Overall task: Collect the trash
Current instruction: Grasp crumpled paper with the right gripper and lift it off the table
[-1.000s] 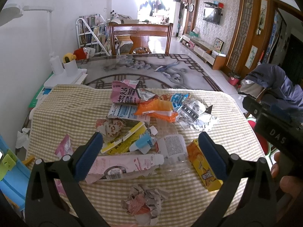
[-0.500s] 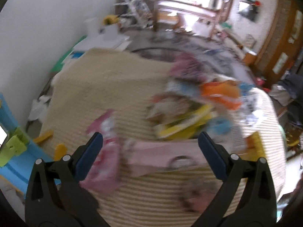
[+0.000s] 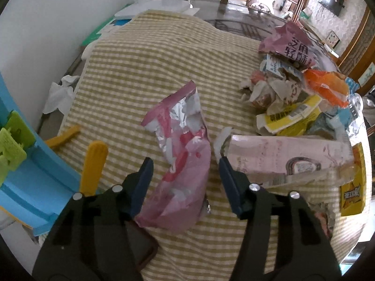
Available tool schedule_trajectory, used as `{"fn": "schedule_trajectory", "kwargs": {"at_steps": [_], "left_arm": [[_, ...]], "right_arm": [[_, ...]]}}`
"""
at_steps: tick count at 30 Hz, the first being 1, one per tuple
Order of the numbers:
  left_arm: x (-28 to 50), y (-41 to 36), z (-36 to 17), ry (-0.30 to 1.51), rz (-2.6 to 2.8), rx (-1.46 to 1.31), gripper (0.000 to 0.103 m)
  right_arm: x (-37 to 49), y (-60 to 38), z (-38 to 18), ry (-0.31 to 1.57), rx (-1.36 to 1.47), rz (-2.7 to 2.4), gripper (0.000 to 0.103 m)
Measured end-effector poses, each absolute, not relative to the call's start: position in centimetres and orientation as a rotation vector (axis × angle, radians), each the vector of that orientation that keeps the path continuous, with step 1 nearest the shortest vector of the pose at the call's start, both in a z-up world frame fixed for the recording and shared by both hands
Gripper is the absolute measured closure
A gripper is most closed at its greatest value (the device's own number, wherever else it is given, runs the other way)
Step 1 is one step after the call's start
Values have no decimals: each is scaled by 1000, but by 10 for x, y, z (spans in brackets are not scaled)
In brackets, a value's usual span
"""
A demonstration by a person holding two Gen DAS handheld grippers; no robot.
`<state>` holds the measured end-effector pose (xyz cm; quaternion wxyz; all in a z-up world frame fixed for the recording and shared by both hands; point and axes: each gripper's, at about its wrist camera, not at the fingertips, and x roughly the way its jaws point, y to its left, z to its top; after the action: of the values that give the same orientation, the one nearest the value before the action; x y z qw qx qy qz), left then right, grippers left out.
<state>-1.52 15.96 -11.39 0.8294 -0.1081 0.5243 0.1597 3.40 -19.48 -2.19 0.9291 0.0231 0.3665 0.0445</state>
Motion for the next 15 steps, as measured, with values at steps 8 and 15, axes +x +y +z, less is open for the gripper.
{"fn": "schedule_trajectory", "kwargs": {"at_steps": [8,15], "left_arm": [[-7,149,-111,1110,249,-267,87],[-9,130,-76,1011,186,-246,99]], "right_arm": [[43,-184,-38,854,-6,151,7],[48,-190,-79,1068,19,176,7]]}}
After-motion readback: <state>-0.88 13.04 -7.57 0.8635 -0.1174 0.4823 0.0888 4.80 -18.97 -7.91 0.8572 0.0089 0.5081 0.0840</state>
